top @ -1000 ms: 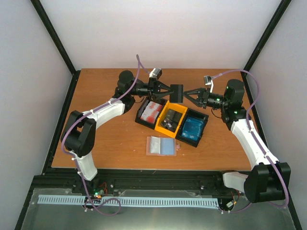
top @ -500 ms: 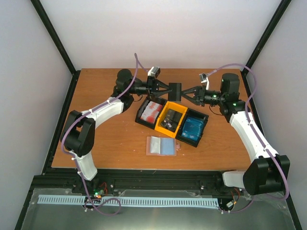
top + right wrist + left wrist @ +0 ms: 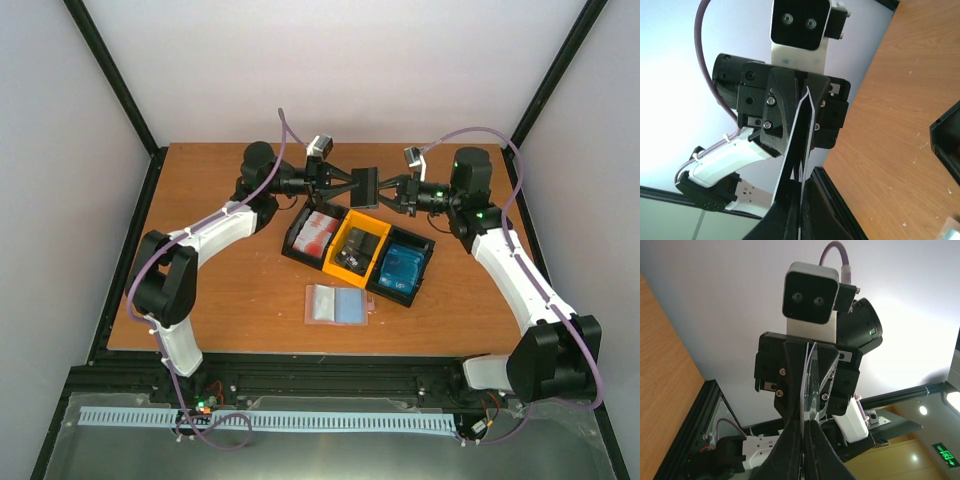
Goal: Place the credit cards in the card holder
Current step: Insert the credit card into the card holder.
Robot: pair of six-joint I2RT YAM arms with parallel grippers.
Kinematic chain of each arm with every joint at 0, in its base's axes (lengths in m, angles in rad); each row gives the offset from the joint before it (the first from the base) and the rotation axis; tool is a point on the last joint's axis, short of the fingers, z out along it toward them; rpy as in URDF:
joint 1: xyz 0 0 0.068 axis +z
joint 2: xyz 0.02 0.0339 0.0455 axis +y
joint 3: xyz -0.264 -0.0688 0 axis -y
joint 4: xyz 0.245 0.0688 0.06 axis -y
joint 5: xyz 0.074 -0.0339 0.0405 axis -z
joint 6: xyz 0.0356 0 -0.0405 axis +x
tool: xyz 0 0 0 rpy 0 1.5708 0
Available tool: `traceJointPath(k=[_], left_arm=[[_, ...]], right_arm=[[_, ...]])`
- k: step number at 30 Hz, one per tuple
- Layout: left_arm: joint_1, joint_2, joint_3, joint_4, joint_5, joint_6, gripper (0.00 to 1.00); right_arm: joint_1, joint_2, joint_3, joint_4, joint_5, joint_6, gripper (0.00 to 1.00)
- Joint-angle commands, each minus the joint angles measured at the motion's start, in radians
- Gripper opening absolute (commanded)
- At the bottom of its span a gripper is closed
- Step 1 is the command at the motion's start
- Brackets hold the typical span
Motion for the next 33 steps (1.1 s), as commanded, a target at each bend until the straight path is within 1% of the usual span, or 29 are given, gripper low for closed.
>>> traceJointPath(k=[1, 11, 17, 22, 24, 28, 31, 33], left_arm=[[-0.008, -0.030, 0.040, -0.040, -0.020, 0.050, 0.01], [0.045, -0.074, -0.041, -0.043, -0.043, 0.041, 0.02], [0.061, -0.068, -0.055, -0.045, -0.044, 0.032, 0.03], [0.071, -0.053, -0.067, -0.047, -0.041, 0.025, 0.08], [0.070, -0.045, -0.074, -0.047, -0.043, 0.019, 0.08], [0.070, -0.028, -0.087, -0.045, -0.045, 0.011, 0.07], [0.071, -0.017, -0.093, -0.047, -0.048, 0.014, 0.02], [0.074, -0.014, -0.095, -0.064, -0.053, 0.036, 0.01]], right_arm=[[0.012, -0.027, -0.013, 0.160, 0.061, 0.115, 0.03], [-0.078, -0.060, 0.005, 0.141, 0.097, 0.214, 0.03], [-0.097, -0.032, 0.030, 0.044, 0.079, 0.249, 0.03], [-0.119, -0.016, 0.023, 0.013, 0.073, 0.270, 0.03], [-0.122, -0.009, 0.024, 0.007, 0.068, 0.277, 0.03], [-0.128, -0.004, 0.024, -0.009, 0.071, 0.283, 0.03], [-0.136, -0.001, 0.028, -0.034, 0.083, 0.261, 0.03], [-0.143, -0.001, 0.033, -0.063, 0.097, 0.226, 0.03]])
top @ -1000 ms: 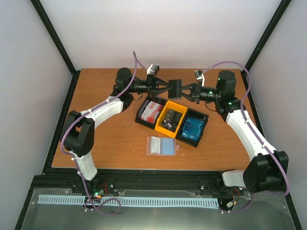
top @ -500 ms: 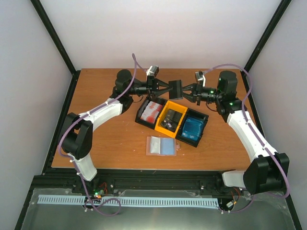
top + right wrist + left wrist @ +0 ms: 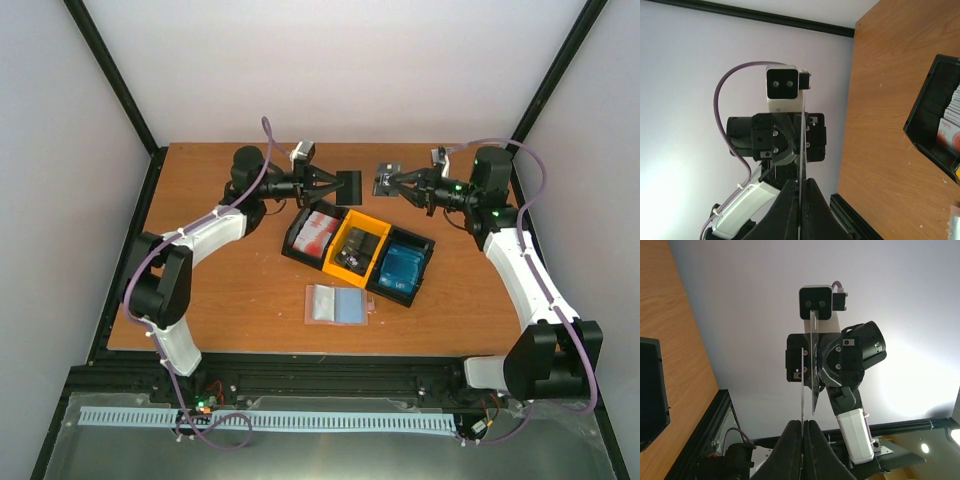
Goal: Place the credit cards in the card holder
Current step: Insert the credit card into the card holder.
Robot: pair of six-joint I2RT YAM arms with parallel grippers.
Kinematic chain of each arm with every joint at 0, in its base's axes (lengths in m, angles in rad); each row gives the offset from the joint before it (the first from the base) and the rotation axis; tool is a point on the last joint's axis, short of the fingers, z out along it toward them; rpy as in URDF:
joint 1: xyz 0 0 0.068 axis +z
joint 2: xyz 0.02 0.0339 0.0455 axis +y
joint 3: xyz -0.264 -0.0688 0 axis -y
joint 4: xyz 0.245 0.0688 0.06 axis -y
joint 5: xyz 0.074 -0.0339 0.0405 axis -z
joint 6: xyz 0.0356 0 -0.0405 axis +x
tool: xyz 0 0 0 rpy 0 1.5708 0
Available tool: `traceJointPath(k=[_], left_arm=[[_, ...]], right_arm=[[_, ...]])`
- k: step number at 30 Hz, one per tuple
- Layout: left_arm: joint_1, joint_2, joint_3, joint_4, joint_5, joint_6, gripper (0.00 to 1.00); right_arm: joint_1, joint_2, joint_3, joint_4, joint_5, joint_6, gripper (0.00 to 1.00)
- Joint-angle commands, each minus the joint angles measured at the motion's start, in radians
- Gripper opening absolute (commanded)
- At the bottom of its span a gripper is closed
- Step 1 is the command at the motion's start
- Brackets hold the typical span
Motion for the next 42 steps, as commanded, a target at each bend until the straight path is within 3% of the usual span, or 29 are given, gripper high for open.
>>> traceJointPath(k=[1, 4, 9, 12, 14, 18, 23, 31, 37, 42], left_arm=[[-0.003, 0.013, -0.005, -0.039, -0.002, 0.043, 0.01], [-0.002, -0.008, -0.005, -0.190, -0.028, 0.178, 0.01], [-0.017, -0.107, 0.015, -0.715, -0.233, 0.595, 0.01], [-0.059, -0.169, -0.031, -0.900, -0.370, 0.721, 0.01], [-0.101, -0.219, -0.092, -0.938, -0.432, 0.749, 0.01], [-0.190, -0.314, -0.253, -0.931, -0.490, 0.739, 0.01], [-0.246, -0.440, -0.464, -0.857, -0.516, 0.673, 0.01], [-0.285, -0.514, -0.641, -0.665, -0.562, 0.623, 0.01], [-0.291, -0.486, -0.671, -0.620, -0.642, 0.563, 0.01], [-0.292, -0.436, -0.725, -0.496, -0.668, 0.511, 0.01]], right_arm=[[-0.016, 0.009, 0.038, -0.059, 0.031, -0.056, 0.03], [-0.018, 0.007, 0.049, -0.146, 0.062, -0.158, 0.03], [-0.011, -0.029, 0.034, -0.327, 0.152, -0.385, 0.03], [0.038, -0.066, -0.011, -0.393, 0.222, -0.451, 0.03], [0.098, -0.095, -0.045, -0.435, 0.297, -0.489, 0.03], [0.265, -0.150, -0.127, -0.497, 0.505, -0.513, 0.03], [0.488, -0.194, -0.238, -0.507, 0.724, -0.432, 0.03], [0.763, -0.158, -0.308, -0.501, 1.016, -0.278, 0.03], [0.832, -0.082, -0.331, -0.525, 1.109, -0.253, 0.03], [0.833, -0.123, -0.417, -0.484, 1.218, -0.206, 0.03]])
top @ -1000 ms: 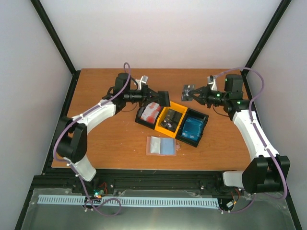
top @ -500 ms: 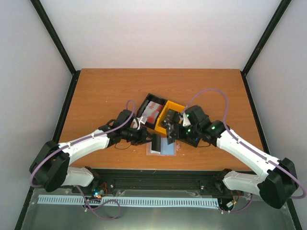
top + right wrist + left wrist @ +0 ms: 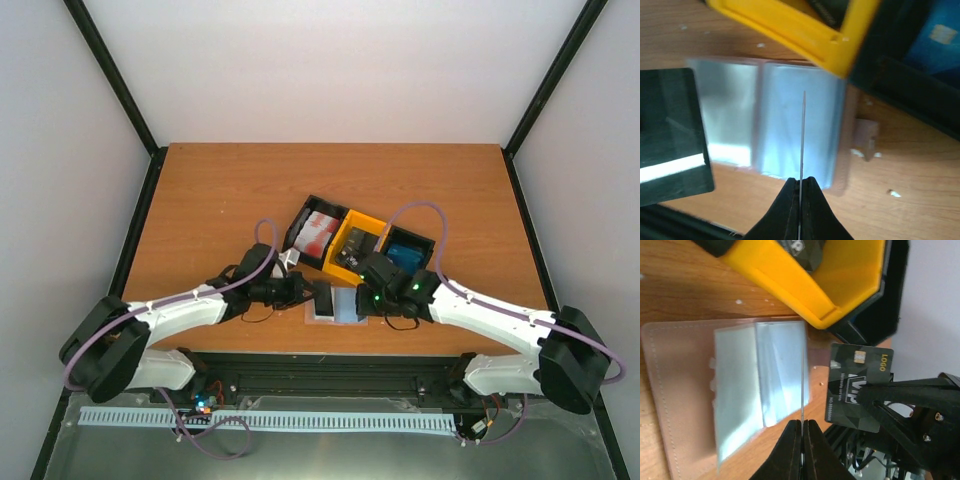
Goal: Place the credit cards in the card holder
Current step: Insert the credit card into the card holder.
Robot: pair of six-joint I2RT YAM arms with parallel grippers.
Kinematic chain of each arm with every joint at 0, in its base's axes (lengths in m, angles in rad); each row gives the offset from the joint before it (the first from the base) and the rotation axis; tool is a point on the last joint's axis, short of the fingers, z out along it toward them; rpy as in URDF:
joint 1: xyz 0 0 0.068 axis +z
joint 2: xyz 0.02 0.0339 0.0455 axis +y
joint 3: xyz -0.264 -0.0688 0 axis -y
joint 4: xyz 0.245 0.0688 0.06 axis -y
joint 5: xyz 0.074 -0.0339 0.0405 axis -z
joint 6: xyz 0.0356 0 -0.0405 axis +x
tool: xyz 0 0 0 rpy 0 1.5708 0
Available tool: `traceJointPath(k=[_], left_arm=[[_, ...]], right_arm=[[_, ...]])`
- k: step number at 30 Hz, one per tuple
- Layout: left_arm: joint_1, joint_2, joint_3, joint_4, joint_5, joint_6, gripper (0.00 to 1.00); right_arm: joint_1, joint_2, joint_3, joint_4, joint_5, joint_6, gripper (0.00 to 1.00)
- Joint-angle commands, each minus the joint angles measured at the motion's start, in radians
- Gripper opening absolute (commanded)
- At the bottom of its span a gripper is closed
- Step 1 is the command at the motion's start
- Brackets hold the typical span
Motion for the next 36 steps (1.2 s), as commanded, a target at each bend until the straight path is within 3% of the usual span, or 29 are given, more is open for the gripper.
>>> traceJointPath(k=[1, 12, 26, 36], left_arm=[[-0.012, 0.073, -0.035, 0.144, -0.039, -0.074, 0.01], [-0.012, 0.215, -0.016, 0.270, 0.035, -0.073, 0.01], [-0.013, 0.302, 0.019, 0.341, 0.071, -0.083, 0.01], [-0.013, 0.381, 0.034, 0.310, 0.062, -0.115, 0.01]], right_arm=[[0.009, -0.051, -0.107, 0.056, 0.153, 0.065, 0.03], [0.009, -0.072, -0.195, 0.132, 0.142, 0.054, 0.03], [0.008, -0.057, -0.159, 0.128, 0.160, -0.030, 0.03], [0.002, 0.005, -0.165, 0.163, 0.127, -0.022, 0.03]])
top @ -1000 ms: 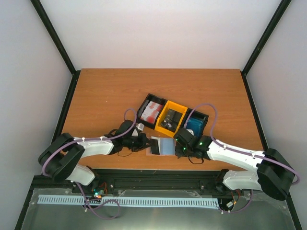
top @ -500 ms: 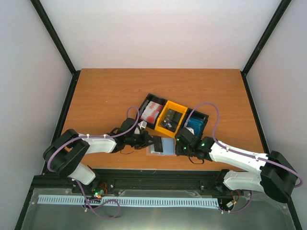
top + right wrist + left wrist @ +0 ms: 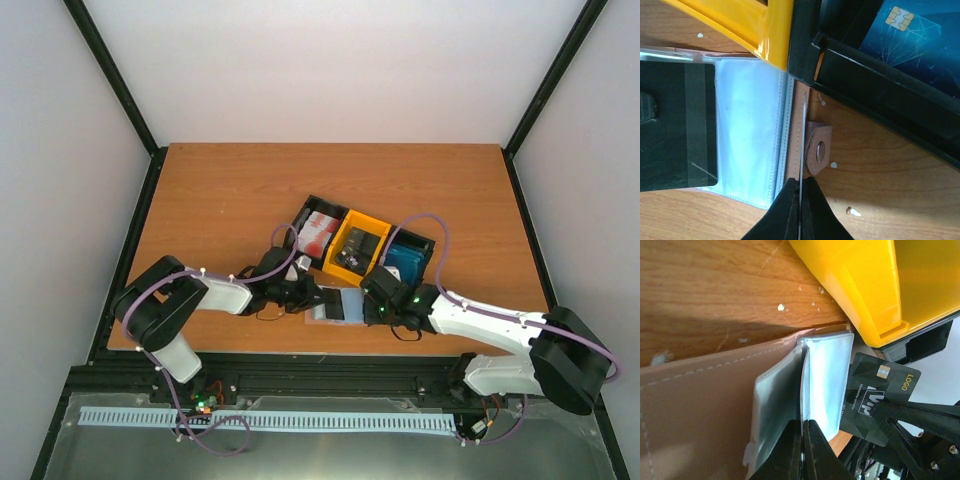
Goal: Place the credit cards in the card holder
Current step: Insert the credit card into the card holder.
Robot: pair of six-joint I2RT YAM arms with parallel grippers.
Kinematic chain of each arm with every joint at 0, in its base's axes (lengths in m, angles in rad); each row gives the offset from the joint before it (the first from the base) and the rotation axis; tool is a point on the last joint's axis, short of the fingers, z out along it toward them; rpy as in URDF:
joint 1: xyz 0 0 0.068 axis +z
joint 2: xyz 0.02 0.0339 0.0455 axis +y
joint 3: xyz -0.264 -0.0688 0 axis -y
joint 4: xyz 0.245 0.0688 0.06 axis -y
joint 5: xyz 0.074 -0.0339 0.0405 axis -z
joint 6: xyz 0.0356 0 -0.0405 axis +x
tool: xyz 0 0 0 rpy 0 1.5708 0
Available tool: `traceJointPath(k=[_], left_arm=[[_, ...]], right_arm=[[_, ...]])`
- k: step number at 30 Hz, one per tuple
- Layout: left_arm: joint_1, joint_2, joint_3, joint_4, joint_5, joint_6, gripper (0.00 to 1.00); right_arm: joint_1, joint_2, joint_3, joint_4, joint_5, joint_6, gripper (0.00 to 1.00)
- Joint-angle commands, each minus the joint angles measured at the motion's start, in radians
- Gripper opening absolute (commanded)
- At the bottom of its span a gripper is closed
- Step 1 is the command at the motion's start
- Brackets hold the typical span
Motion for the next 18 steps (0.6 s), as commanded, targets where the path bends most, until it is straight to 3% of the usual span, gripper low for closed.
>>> traceJointPath(k=[1, 18], left_arm=[[-0.010, 0.032, 0.034, 0.009, -0.002, -0.027, 0.01], [-0.012, 0.111, 0.083, -0.003, 0.060, 0.021, 0.01]], right_arm=[[0.000, 0.031, 0.017, 0.030, 0.003, 0.003, 0.03], [-0.004, 0.056, 0.011, 0.034, -0.023, -0.008, 0.03]])
